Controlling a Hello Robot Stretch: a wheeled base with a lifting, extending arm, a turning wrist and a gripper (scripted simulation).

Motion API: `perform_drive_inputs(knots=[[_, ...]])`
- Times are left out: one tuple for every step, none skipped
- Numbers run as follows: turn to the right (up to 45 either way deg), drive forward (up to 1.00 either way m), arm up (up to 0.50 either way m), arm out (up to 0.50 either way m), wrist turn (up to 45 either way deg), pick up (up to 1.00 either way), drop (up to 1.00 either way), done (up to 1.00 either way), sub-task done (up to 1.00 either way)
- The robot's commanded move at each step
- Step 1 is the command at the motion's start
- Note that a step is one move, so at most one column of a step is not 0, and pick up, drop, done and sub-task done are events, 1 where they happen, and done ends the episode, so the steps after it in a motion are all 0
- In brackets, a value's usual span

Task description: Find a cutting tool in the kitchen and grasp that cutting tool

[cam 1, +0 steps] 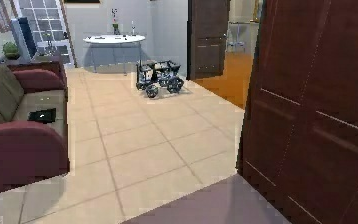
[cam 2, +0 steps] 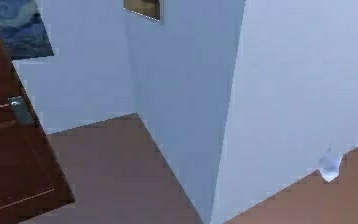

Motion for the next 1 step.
perform_drive_inputs(knots=[[0.0,1.00,0.00,0.00,0.0,0.00,0.00,0.00,0.00]])
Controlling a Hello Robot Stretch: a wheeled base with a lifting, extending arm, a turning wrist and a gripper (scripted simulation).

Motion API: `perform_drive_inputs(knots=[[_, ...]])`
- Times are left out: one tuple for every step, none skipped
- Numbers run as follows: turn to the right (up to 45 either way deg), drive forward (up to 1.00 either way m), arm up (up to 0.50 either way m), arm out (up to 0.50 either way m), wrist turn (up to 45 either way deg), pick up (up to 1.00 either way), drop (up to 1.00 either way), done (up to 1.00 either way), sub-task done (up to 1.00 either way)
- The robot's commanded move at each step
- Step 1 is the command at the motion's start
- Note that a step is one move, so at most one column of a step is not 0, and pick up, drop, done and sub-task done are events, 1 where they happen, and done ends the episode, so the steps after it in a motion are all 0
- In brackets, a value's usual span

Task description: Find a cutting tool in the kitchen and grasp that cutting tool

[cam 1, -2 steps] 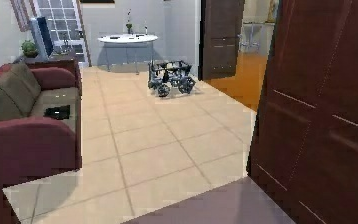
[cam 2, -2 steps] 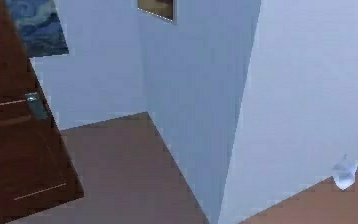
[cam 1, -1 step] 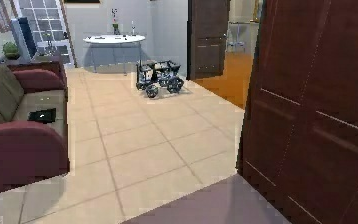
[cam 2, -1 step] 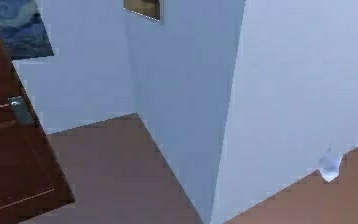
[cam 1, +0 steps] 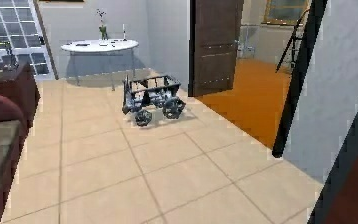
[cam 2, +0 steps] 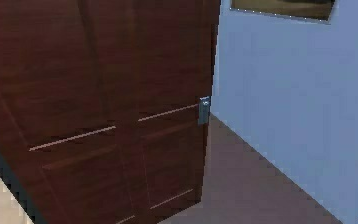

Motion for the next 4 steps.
perform_drive_inputs(knots=[[3.0,0.00,0.00,0.00,0.0,0.00,0.00,0.00,0.00],[0.0,0.50,0.00,0.00,0.0,0.00,0.00,0.00,0.00],[15.0,0.00,0.00,0.00,0.0,0.00,0.00,0.00,0.00],[0.0,1.00,0.00,0.00,0.0,0.00,0.00,0.00,0.00]])
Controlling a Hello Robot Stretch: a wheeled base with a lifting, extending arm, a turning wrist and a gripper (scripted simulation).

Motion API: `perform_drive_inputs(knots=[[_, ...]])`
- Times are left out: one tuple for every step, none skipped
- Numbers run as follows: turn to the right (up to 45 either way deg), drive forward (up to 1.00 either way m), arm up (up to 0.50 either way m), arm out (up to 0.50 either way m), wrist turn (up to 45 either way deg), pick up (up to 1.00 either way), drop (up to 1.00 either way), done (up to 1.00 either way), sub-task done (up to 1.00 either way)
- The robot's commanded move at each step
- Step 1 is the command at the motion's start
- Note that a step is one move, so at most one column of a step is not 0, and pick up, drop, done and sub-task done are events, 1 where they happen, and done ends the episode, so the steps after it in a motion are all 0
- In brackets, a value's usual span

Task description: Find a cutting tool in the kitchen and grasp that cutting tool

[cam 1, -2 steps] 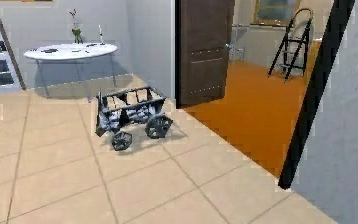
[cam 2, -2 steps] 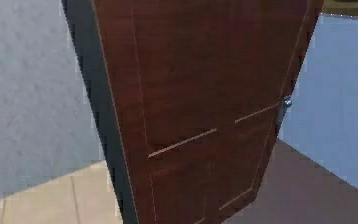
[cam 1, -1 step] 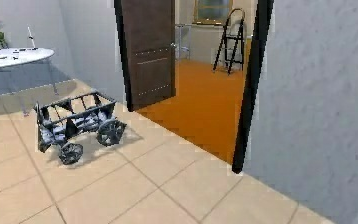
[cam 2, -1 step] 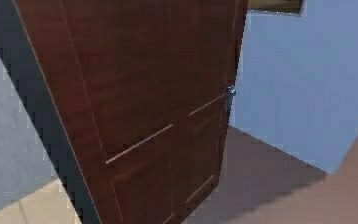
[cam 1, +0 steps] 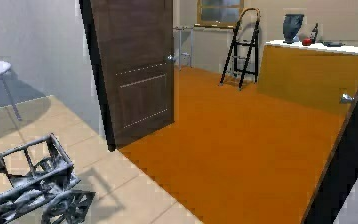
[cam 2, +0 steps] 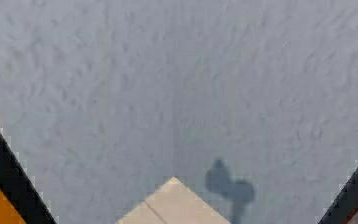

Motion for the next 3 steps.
perform_drive_inputs(knots=[[0.0,0.80,0.00,0.00,0.0,0.00,0.00,0.00,0.00],[36.0,0.00,0.00,0.00,0.0,0.00,0.00,0.00,0.00],[0.0,0.95,0.00,0.00,0.0,0.00,0.00,0.00,0.00]])
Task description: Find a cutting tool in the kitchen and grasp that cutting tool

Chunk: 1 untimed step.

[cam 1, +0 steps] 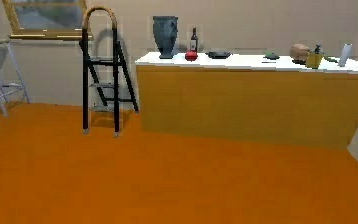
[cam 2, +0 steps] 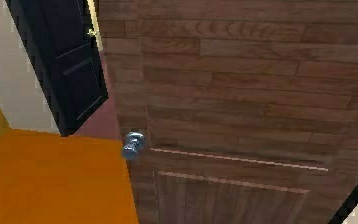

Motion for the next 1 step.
perform_drive_inputs(knots=[[15.0,0.00,0.00,0.00,0.0,0.00,0.00,0.00,0.00]])
